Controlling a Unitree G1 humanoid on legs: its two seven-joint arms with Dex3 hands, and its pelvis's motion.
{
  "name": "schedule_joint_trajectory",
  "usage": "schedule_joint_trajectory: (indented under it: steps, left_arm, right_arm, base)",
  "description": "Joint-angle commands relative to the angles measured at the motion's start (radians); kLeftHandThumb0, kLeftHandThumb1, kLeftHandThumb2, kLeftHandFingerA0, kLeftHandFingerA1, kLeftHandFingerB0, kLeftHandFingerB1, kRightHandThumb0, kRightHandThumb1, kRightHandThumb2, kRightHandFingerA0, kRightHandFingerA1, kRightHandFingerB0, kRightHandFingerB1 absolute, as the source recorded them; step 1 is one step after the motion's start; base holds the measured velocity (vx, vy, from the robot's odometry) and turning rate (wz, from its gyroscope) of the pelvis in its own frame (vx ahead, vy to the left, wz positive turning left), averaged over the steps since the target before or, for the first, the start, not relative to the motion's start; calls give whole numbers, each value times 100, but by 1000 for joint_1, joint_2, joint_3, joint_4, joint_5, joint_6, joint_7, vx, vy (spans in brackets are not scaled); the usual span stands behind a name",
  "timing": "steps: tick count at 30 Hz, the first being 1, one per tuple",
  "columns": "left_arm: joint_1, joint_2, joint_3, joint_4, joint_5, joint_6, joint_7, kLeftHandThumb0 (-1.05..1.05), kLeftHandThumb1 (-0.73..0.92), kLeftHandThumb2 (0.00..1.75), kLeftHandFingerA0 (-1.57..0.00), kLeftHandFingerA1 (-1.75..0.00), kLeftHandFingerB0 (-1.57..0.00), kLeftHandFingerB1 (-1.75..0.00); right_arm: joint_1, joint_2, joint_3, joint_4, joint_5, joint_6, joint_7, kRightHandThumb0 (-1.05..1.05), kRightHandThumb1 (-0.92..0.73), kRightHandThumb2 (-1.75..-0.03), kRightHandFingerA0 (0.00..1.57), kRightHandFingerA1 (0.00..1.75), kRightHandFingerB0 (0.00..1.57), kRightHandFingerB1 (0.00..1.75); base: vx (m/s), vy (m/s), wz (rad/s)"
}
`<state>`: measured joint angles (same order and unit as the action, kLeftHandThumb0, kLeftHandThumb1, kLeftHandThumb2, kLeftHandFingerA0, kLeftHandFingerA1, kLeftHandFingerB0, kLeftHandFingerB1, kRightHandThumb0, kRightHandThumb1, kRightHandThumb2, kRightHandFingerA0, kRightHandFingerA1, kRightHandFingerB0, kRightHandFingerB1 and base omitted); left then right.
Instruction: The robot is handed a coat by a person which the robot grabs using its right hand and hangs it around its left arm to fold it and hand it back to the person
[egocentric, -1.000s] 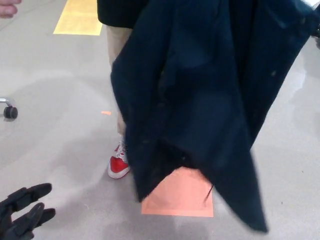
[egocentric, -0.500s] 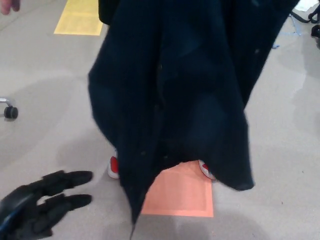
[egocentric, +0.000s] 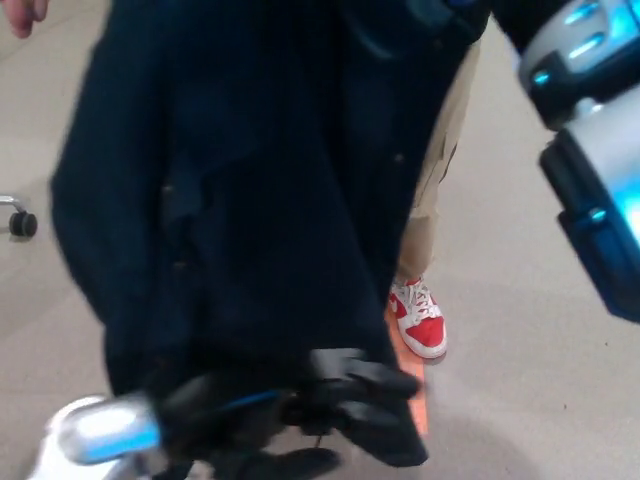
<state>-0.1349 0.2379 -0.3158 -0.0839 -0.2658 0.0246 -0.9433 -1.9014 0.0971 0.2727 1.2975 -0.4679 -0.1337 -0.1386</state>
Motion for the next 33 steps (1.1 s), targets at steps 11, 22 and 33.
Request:
schedule_joint_trajectory:
  steps: [11, 22, 33]
  left_arm:
    - [-367, -259, -196, 352, 240, 37, 244, -64, 92, 70, -21, -32, -26, -33]
    - [-625, -378, -114, 722, 366, 71, 582, -52, 84, 66, -61, -52, -53, -38]
    - [-822, -304, 8, 1067, 325, -111, 659, -43, 68, 109, -46, -61, -24, -50]
  right_arm:
    - [-125, 174, 148, -87, -140, -112, -125, -30, -72, -60, 94, 103, 87, 65]
    - [19, 210, 124, -438, -19, -147, 51, -29, -83, -63, 104, 115, 94, 76]
    - [173, 148, 112, -895, -1, -15, 223, -29, -79, -63, 109, 73, 97, 71]
  base:
    - [0, 0, 0]
    - [0, 0, 0]
    - [0, 0, 0]
